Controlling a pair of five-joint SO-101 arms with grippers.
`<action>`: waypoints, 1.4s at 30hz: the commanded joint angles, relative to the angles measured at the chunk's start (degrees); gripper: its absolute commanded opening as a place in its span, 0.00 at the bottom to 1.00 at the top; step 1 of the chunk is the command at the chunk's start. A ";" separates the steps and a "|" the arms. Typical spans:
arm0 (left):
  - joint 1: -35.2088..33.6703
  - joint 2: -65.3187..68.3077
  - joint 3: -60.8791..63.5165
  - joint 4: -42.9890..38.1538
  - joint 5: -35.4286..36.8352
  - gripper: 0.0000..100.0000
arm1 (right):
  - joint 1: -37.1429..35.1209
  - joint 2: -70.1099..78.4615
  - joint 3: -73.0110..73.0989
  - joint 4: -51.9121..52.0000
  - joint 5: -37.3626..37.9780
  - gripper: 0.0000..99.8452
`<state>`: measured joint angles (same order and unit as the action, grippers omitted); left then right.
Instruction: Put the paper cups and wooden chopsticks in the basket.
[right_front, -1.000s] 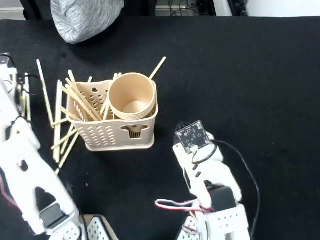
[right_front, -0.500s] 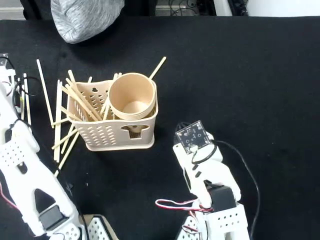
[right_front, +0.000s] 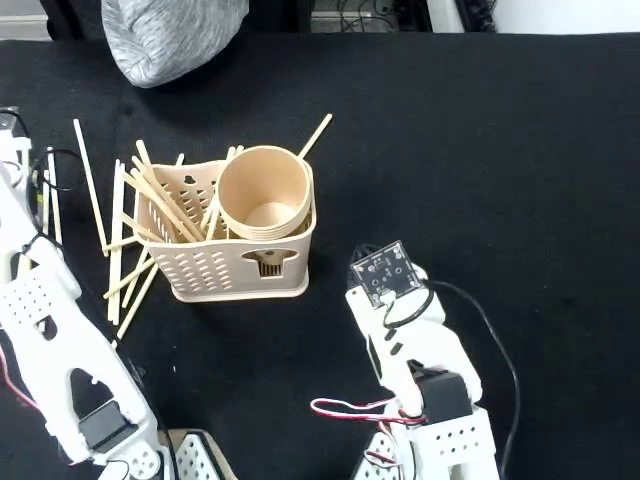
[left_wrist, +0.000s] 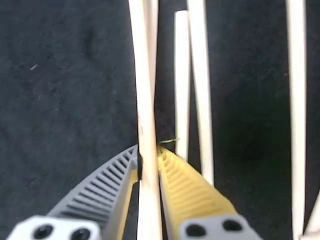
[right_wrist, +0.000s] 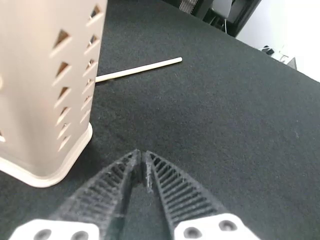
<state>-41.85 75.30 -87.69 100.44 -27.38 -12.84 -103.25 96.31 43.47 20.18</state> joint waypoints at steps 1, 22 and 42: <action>1.80 -11.78 -1.27 0.53 4.48 0.03 | 0.79 -5.05 -1.27 0.09 0.35 0.01; 15.16 -42.90 -1.80 0.53 24.88 0.03 | 0.79 -5.05 -1.27 0.09 0.44 0.01; 32.22 -70.07 -1.71 0.44 36.40 0.03 | 0.79 -5.05 -1.27 0.09 0.44 0.01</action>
<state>-13.36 8.48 -87.87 100.88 6.55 -12.84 -103.25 96.31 43.47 20.18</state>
